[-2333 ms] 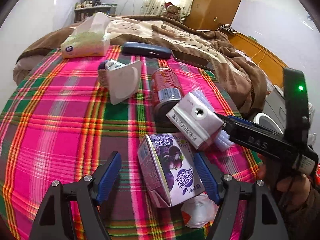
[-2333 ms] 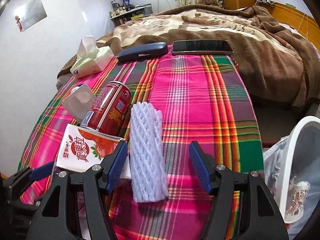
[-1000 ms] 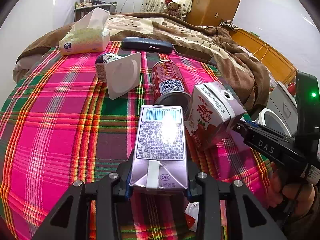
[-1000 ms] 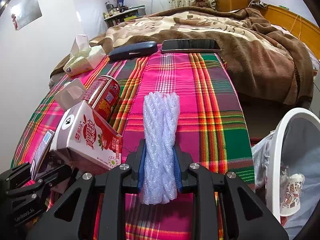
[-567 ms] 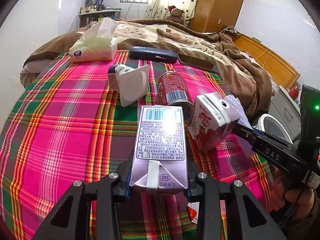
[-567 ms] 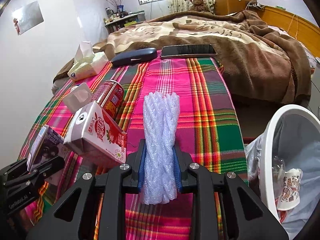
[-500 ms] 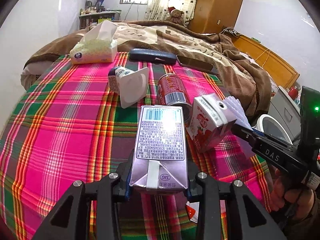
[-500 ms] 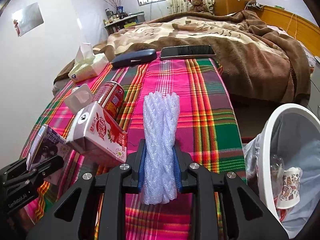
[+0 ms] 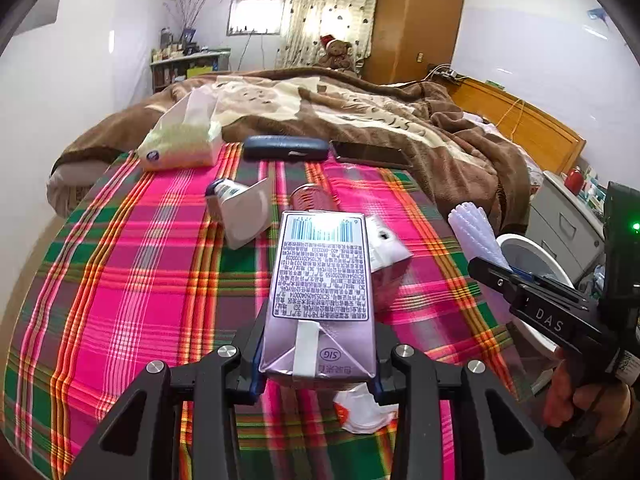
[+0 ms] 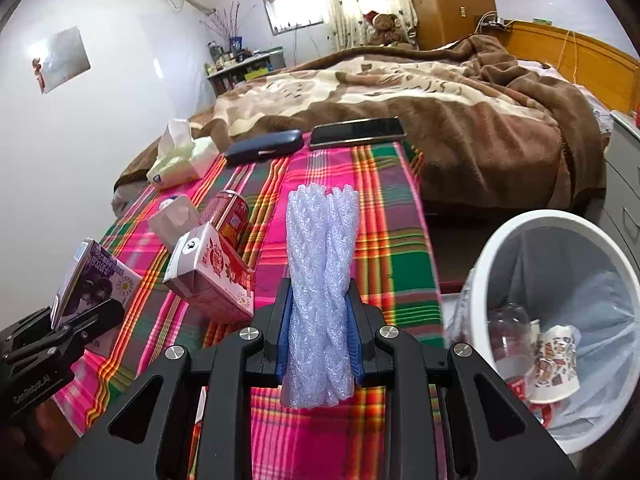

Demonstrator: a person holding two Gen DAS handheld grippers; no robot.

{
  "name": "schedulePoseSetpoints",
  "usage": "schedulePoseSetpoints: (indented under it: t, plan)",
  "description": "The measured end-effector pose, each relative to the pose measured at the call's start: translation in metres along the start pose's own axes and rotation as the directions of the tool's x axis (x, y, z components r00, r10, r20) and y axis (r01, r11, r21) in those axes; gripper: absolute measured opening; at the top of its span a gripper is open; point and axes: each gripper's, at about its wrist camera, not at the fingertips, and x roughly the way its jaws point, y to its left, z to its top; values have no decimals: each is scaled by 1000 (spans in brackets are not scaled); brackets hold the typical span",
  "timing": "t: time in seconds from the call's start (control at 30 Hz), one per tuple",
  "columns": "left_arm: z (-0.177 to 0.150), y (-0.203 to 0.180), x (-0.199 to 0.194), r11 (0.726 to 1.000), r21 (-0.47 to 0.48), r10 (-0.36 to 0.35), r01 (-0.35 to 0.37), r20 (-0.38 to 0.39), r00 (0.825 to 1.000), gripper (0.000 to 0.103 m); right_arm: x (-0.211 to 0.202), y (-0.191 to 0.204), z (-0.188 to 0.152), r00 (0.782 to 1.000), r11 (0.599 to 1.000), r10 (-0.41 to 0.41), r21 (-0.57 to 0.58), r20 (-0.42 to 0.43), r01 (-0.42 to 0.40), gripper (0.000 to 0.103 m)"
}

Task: Collect trash
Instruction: 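Carry the foam net with the right tool while the left tool carries the carton to the bin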

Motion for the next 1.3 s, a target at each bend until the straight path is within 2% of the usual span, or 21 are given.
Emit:
schedulePoseSetpoints:
  t: [0.3, 0.6, 0.97, 1.3]
  plan:
    - [5, -38, -15, 997, 63, -52, 50, 33, 998, 38, -26, -24, -2, 998, 998, -46, 42, 53, 44, 24]
    - [7, -97, -12, 980, 153, -129, 124, 27, 991, 38, -49, -60, -7, 990, 988, -119, 107, 80, 110, 24]
    - [8, -172, 9, 943, 246, -224, 223, -25, 974, 38, -65, -111, -17, 973, 959, -219, 199, 73, 201, 24]
    - [7, -231, 46, 903, 292, -292, 315, -119, 949, 38, -60, -147, -26, 961, 933, -278, 239, -1, 270, 24]
